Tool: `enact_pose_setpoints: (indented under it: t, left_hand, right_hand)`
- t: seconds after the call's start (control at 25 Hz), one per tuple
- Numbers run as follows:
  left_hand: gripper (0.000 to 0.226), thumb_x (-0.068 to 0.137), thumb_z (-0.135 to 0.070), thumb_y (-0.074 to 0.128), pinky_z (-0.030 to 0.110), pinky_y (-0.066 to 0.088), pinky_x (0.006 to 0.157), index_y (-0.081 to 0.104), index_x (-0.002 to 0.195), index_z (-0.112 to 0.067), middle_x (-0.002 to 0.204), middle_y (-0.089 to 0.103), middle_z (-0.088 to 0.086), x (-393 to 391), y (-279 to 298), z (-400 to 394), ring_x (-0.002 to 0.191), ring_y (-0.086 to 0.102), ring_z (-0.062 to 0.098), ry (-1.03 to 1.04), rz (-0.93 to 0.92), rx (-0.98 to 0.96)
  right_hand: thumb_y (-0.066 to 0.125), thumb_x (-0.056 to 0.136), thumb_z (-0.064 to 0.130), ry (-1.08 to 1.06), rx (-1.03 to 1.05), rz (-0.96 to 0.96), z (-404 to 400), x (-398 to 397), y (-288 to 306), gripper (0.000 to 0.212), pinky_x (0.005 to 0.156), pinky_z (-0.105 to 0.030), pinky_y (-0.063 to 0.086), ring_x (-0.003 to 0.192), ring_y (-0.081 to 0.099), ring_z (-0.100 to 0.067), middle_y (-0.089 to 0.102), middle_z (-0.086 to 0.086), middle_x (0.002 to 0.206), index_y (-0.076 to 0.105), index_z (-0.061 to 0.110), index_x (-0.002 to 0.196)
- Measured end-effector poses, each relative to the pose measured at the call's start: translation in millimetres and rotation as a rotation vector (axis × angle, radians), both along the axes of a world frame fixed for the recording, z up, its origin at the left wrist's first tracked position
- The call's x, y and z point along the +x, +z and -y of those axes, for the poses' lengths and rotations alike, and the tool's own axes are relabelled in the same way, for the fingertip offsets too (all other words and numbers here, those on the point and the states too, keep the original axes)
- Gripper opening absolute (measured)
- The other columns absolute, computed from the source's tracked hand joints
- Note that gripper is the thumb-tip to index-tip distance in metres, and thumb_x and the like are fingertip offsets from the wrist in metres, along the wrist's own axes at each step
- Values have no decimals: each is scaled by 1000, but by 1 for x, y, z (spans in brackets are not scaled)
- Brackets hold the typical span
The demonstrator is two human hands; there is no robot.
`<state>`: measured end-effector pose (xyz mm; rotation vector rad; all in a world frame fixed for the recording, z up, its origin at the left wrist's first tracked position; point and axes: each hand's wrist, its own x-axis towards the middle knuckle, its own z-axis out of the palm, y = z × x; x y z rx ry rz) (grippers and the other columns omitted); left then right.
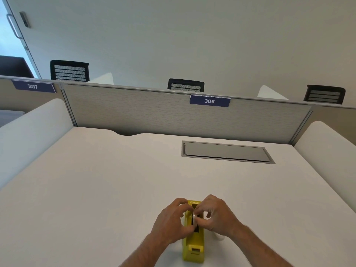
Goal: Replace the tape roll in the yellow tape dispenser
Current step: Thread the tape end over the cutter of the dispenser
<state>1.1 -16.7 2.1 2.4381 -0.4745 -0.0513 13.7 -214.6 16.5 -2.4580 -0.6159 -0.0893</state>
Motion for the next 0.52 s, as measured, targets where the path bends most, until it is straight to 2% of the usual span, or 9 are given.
enact_pose_setpoints:
  t: [0.24,0.52]
  left_hand:
    - [48,73,-63,64,18,53,78,62,114,-39,134,50,-21,0,-1,0,89,60,1,2,10,-5]
    - [50,70,-62,66,16,52,79,62,116,-41,135,49,-20,4,-3,-2,89,59,1,-12,-20,-5]
  right_hand:
    - [71,77,30,-13,32,-9,0,1,2,9,68,-24,52,84,59,-4,74,21,79,78,31,83]
    - [71,68,47,-30,-31,-45,-1,0,-3,30,66,-26,56,93,54,-4,70,22,88,75,31,93]
